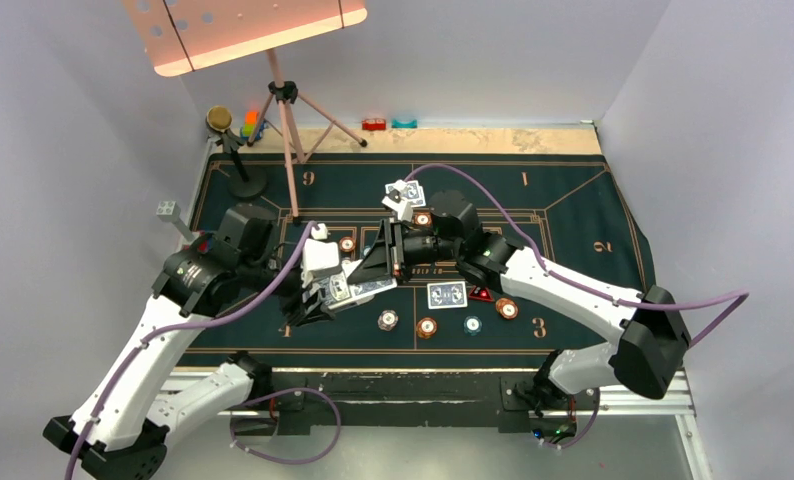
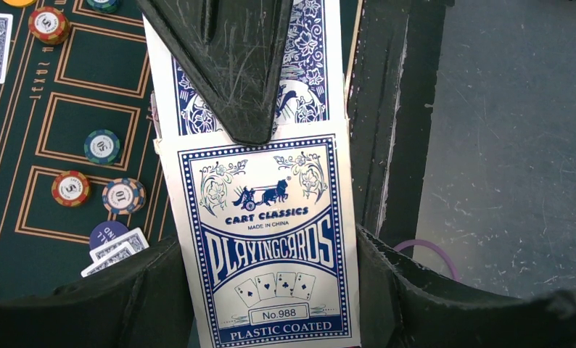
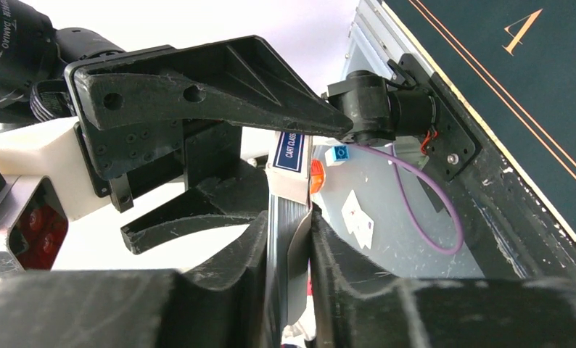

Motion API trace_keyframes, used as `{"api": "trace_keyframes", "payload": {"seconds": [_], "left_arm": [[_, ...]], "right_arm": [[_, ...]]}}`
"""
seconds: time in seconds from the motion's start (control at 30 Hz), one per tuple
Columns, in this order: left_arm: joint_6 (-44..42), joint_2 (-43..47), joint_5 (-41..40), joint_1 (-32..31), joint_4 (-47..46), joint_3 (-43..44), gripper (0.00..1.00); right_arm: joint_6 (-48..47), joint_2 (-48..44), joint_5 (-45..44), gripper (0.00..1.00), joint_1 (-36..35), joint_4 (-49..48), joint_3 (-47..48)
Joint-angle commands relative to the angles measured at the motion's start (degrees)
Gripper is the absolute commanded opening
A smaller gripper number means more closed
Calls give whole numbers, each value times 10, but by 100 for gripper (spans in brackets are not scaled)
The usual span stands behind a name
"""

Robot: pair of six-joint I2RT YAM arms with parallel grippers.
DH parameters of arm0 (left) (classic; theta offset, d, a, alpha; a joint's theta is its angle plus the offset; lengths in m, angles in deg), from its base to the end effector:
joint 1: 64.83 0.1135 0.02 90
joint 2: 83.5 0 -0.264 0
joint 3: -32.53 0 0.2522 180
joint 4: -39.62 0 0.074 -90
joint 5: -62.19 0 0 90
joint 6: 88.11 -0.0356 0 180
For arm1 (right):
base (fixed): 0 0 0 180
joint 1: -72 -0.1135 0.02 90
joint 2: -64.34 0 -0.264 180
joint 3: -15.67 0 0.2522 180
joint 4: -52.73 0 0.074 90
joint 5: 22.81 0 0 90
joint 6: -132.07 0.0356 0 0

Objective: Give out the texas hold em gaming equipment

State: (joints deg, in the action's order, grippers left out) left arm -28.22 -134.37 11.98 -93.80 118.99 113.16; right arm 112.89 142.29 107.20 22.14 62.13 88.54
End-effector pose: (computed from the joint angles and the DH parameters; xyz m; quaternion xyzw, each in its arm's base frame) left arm 0.1097 -0.0868 0.3663 0.5373 0.7099 -0.3161 0.3278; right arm 0.1850 0.2549 0.3240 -0.0709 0.7686 0.6339 0.0497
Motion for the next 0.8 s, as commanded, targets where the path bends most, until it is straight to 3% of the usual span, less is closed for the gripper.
{"api": "trace_keyframes", "payload": {"seconds": [0.0,0.17,0.37,0.77], "left_arm": [[15,19,-10,-3,-16,-7,35],[44,25,-4,-3,-35,-28,30],[76,25,14,-2,-53,-59,25],[66,17,6,-2,-38,-35,18]], "right_arm": [[-17,-17,7,32,2,22,26],[-32,-26,-3,52,4,61,38],[-67,-39,-22,67,7,128,61],[-142,-57,-59,80,20,214,44]]}}
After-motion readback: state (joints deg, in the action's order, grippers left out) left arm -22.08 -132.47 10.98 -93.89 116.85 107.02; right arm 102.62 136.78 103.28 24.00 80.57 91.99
